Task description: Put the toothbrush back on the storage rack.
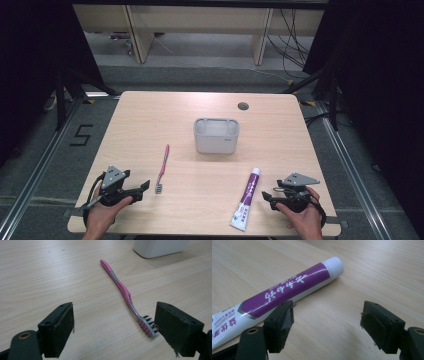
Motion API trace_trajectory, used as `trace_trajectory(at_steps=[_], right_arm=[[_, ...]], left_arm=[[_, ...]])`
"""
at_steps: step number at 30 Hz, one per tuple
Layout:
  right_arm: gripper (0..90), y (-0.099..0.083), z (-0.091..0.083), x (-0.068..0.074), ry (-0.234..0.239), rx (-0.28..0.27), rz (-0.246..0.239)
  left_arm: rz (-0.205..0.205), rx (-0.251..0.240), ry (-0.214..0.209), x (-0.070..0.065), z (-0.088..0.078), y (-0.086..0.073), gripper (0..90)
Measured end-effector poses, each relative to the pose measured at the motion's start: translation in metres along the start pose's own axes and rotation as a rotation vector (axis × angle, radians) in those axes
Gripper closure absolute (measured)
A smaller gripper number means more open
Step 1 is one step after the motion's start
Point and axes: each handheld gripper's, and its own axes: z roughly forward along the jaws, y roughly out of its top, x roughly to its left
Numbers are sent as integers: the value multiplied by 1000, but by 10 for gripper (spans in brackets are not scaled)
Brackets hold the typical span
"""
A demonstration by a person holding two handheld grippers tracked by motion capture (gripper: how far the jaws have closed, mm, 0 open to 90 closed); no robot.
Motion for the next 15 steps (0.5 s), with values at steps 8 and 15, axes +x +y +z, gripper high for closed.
trace_trajectory(at_steps=[8,15], right_arm=[[269,0,0,2,32,23,41],[269,-1,3,1,24,12,25]], left_arm=[[6,-6,-3,1,-1,2,161],[18,-7,-17,2,0,5,210]])
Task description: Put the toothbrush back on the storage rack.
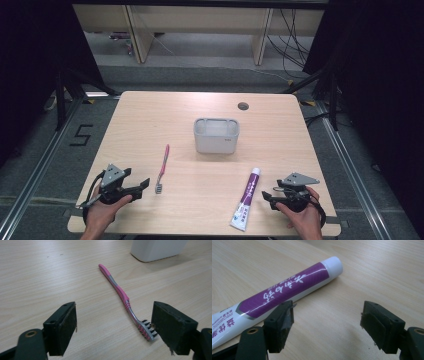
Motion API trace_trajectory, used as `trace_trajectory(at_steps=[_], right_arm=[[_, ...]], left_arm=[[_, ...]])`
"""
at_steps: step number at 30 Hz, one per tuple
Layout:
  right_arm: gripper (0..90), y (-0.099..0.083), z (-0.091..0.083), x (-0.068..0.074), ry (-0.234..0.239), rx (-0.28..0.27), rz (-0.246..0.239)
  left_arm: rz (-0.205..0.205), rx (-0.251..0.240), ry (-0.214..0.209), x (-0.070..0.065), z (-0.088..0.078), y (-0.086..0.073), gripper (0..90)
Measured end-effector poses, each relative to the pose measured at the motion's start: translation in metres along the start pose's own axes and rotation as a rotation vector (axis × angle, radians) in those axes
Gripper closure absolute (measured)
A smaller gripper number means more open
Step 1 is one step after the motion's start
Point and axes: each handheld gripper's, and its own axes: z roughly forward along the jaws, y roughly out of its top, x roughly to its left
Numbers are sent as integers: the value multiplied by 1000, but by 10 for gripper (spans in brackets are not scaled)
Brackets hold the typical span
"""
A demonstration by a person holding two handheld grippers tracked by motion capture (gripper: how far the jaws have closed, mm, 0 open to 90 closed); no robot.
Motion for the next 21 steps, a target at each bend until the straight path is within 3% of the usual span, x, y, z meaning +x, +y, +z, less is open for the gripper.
trace_trajectory(at_steps=[2,6,7,13,16,17,21], right_arm=[[269,1,-1,1,-12,3,17],[269,2,1,0,4,-6,-8],[269,2,1,-1,-25,-10,-25],[269,2,1,-2,-29,-5,-18],[269,2,1,-2,-29,-5,-18],[270,2,1,-3,-8,11,-19],[270,2,1,-3,-6,10,-20]], left_arm=[[8,-3,-15,-1,2,1,266],[21,2,-49,-2,4,3,408],[45,-9,-58,-4,5,6,458],[113,-36,-62,-5,11,19,714],[129,-37,-64,-5,16,23,806],[141,-32,-64,-4,20,27,834],[157,-27,-67,-3,28,32,894]])
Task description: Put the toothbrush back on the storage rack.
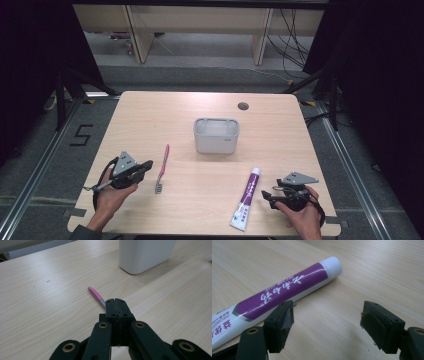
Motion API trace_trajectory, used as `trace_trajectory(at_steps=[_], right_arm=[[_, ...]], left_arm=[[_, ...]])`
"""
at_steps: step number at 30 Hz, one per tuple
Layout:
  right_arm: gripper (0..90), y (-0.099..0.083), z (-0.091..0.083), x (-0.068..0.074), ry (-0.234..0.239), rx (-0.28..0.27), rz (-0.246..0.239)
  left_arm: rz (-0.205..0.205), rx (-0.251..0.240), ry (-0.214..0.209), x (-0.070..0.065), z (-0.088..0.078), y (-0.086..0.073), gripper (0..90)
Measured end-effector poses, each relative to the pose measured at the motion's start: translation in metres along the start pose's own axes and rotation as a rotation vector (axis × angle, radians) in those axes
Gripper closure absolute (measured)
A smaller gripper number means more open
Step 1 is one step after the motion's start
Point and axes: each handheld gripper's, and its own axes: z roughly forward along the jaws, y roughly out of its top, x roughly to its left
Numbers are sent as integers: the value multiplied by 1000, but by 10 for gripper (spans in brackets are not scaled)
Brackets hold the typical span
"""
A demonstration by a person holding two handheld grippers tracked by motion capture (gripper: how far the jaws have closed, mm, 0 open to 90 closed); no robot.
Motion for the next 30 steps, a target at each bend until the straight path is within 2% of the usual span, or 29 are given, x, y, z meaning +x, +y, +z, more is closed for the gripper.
trace_trajectory(at_steps=[1,2,10,15,16,17,18,20,21,27,29,30], right_arm=[[270,0,0,0,0,0,0],[270,-1,1,0,-21,-17,-2],[271,0,1,0,-18,-15,1],[271,0,1,1,-18,-12,7],[271,-1,0,3,0,1,36],[271,-1,0,3,0,1,36],[271,-1,1,1,-2,-9,9],[271,-1,1,1,-1,-9,8],[271,0,1,0,-12,-4,9],[271,-1,2,0,-3,-7,13],[272,-1,2,0,-7,-7,6],[271,-1,2,0,-14,-11,5]], left_arm=[[0,0,0,0,0,0,895],[6,0,-8,1,5,2,896],[10,15,-14,7,19,9,898],[29,20,-17,10,27,16,898],[31,24,-24,11,32,19,898],[31,24,-24,11,32,19,898],[45,33,-32,11,37,21,898],[54,40,-36,10,40,23,898],[75,59,-40,10,44,24,898],[68,75,-49,10,60,27,898],[92,112,-62,13,67,29,898],[81,112,-64,13,69,29,898]])
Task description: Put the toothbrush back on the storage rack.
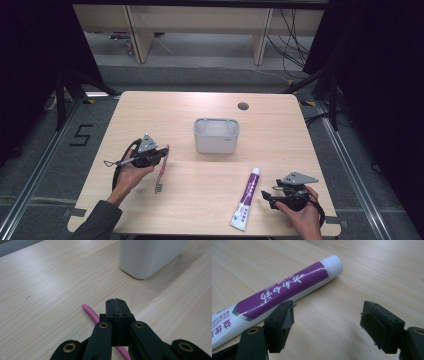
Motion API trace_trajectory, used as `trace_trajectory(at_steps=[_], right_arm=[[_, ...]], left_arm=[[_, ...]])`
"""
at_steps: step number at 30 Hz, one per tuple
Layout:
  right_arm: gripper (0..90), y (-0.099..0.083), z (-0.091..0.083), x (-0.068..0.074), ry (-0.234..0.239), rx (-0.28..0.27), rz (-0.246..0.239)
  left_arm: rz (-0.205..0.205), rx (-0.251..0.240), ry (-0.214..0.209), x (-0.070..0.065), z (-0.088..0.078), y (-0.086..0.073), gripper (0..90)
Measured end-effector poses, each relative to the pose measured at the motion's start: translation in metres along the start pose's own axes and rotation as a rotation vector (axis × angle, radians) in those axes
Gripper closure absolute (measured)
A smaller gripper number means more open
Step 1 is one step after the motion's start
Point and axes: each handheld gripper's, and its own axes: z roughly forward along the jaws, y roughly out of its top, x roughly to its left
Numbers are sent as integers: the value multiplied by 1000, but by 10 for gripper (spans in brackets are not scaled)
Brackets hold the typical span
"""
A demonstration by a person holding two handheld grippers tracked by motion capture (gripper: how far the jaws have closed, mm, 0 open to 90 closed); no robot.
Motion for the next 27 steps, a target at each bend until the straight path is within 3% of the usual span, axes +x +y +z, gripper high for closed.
trace_trajectory(at_steps=[11,27], right_arm=[[271,0,1,0,5,5,1],[271,0,0,0,6,6,-2]], left_arm=[[0,36,-14,8,19,1,898],[-9,99,9,18,43,1,898]])
